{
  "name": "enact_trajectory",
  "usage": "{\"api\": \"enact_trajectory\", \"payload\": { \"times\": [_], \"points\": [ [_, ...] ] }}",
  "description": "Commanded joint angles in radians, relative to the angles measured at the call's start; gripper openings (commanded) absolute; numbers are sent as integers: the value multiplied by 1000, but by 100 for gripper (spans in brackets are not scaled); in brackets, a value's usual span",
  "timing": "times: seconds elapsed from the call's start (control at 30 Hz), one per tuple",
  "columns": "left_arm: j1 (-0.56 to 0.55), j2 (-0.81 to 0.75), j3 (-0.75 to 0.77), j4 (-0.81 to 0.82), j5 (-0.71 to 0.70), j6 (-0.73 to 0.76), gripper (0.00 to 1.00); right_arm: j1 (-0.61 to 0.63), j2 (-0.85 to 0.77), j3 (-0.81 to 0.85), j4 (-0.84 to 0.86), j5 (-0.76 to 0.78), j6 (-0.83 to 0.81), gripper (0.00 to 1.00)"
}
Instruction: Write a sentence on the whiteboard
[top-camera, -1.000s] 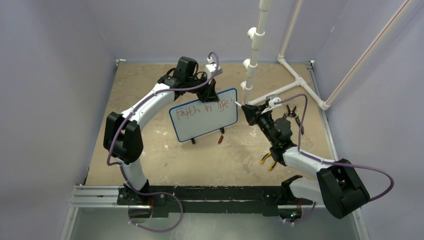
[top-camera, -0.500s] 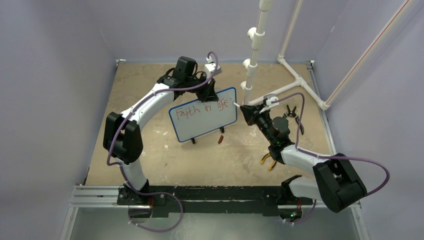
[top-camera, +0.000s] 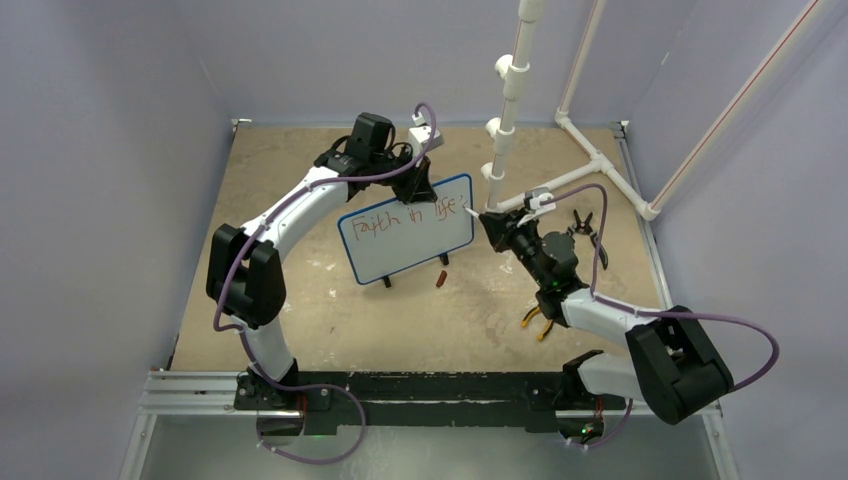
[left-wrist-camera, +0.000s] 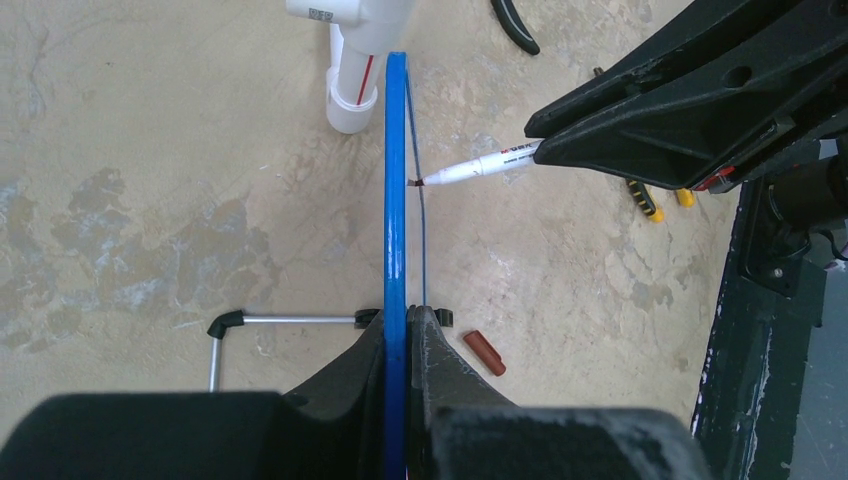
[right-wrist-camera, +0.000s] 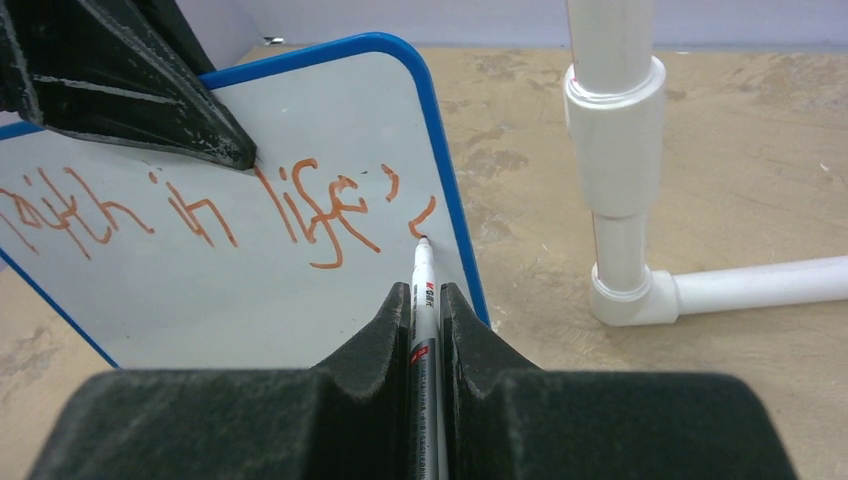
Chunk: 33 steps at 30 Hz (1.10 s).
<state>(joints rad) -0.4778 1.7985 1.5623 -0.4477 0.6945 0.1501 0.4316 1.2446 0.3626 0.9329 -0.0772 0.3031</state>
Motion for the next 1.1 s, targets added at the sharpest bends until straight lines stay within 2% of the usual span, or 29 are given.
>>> {"api": "enact_trajectory", "payload": {
  "times": [0.0, 0.33, 0.87, 1.07],
  "points": [
    [2, -37, -10, 8, 0, 40, 0, -5, 15, 44, -35, 103, 5, 0],
    [2, -36, -12, 12, 2, 39, 0, -4, 42, 60, -69, 125, 10, 0],
    [4, -39, -19, 34, -53, 11, 0, -3, 25, 48, -68, -47, -9, 0],
    [15, -36, -26, 56, -37, -17, 0, -2, -40, 28, -35, -132, -4, 0]
  ]
}}
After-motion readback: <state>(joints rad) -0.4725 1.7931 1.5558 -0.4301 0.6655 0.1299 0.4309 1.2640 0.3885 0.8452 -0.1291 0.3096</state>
